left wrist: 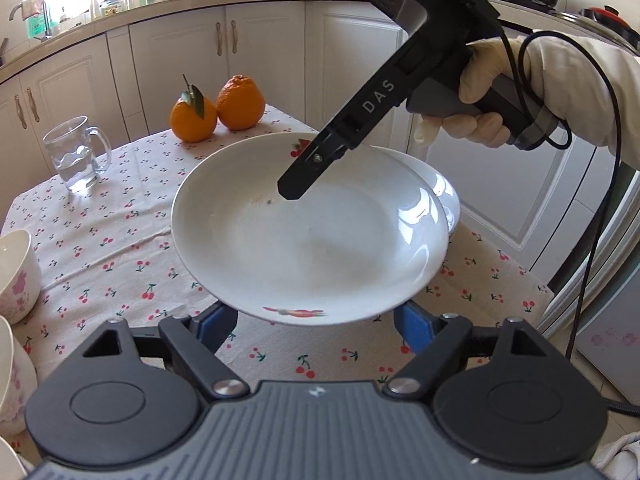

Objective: Organize plates and bowls
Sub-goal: 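Lift the held plate and carry it toward the plate stack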

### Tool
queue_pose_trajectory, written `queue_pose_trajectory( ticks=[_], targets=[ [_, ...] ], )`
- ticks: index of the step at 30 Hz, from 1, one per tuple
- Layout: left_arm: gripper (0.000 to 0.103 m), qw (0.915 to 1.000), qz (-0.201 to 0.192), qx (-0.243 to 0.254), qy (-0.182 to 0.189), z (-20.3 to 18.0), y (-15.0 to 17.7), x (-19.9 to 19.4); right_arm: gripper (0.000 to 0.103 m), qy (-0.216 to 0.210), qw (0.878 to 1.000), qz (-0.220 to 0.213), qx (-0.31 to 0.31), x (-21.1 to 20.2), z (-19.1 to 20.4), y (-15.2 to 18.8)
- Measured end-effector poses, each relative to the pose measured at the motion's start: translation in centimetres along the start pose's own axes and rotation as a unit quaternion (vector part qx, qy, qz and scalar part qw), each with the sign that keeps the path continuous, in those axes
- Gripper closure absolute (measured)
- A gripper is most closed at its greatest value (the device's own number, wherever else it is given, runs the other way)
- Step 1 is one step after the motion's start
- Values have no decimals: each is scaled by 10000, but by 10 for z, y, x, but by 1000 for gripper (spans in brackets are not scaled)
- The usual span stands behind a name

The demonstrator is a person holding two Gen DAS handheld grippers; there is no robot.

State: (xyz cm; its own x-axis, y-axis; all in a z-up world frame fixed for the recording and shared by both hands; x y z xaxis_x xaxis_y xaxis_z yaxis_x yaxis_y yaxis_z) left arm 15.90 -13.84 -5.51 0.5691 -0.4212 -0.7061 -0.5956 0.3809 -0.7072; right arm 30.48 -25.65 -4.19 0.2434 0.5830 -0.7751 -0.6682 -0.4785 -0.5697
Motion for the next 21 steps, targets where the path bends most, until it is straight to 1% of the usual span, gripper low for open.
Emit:
queue_pose_trajectory(
  ticks=[8, 16, 21],
  targets=[
    [18, 9996, 68, 117, 234, -14, -11, 19, 21, 196, 9994, -66, 285, -15, -26, 22],
    [18, 9991, 112, 190, 360, -19, -21, 31, 21, 294, 9981, -166, 519, -20, -45, 36],
    [18, 9987, 118, 317, 380, -21, -24, 36, 21, 357, 9972, -188, 627, -21, -53, 43]
  ],
)
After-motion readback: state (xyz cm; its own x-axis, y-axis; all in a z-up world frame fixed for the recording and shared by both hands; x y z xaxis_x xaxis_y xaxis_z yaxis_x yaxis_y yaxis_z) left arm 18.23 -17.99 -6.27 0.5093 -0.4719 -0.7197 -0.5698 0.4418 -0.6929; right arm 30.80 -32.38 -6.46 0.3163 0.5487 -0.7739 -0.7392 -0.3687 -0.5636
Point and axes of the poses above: each gripper's, at about its wrist camera, not at the fingertips, and x roughly the way its jaws point, z to its left, y to its underside, the point moved 4 cm from there along x, roughly the way its jaws point, and after that the axes turned 3 degrees about -x, right-handed, at the moved point
